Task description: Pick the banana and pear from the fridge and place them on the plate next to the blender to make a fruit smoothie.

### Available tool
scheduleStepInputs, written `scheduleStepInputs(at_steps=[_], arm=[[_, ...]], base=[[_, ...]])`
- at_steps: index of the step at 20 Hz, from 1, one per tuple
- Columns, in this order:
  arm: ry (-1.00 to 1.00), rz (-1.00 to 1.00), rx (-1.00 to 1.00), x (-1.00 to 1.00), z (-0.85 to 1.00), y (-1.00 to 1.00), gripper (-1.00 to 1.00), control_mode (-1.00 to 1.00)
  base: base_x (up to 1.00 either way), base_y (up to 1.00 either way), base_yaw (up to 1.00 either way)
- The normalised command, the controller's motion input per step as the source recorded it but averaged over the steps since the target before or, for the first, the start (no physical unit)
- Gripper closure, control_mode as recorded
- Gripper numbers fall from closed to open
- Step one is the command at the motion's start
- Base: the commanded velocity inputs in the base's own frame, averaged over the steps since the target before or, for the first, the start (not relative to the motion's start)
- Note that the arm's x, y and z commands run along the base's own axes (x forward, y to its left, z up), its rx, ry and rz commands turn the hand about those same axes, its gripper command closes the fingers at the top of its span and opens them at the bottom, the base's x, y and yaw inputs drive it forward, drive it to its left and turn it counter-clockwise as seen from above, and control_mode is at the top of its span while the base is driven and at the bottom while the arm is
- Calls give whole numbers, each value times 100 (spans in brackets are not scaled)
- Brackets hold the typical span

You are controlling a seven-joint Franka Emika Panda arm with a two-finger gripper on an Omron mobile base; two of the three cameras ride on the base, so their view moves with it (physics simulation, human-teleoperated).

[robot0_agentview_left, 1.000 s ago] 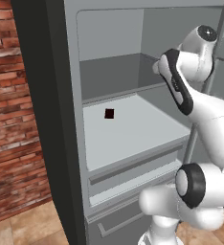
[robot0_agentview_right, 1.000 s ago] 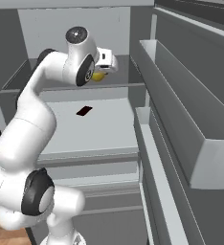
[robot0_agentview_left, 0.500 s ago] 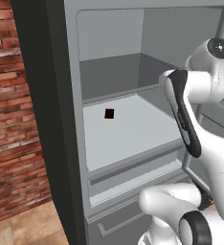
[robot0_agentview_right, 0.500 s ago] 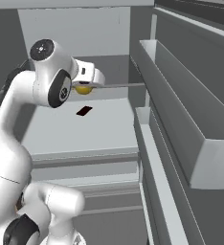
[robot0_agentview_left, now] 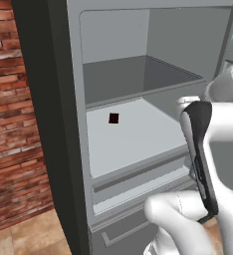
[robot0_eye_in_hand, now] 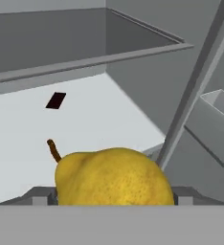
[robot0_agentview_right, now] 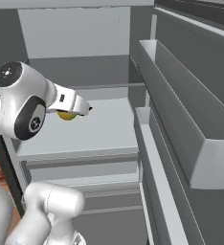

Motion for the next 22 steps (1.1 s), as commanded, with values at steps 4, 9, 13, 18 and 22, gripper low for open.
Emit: scheduleStepInputs(at_steps=[4, 9, 13, 18, 22], arm=[[10, -1, 5, -94, -59, 21, 100, -100], [9, 2, 0, -31, -23, 20, 100, 100], [0, 0, 0, 0, 0, 0, 100, 100], [0, 0, 0, 0, 0, 0, 100, 100], [0, 0, 0, 0, 0, 0, 100, 100]], base=[[0, 0, 0], [-26, 26, 0], [-79, 77, -33], [-80, 46, -66], [-70, 15, -82]])
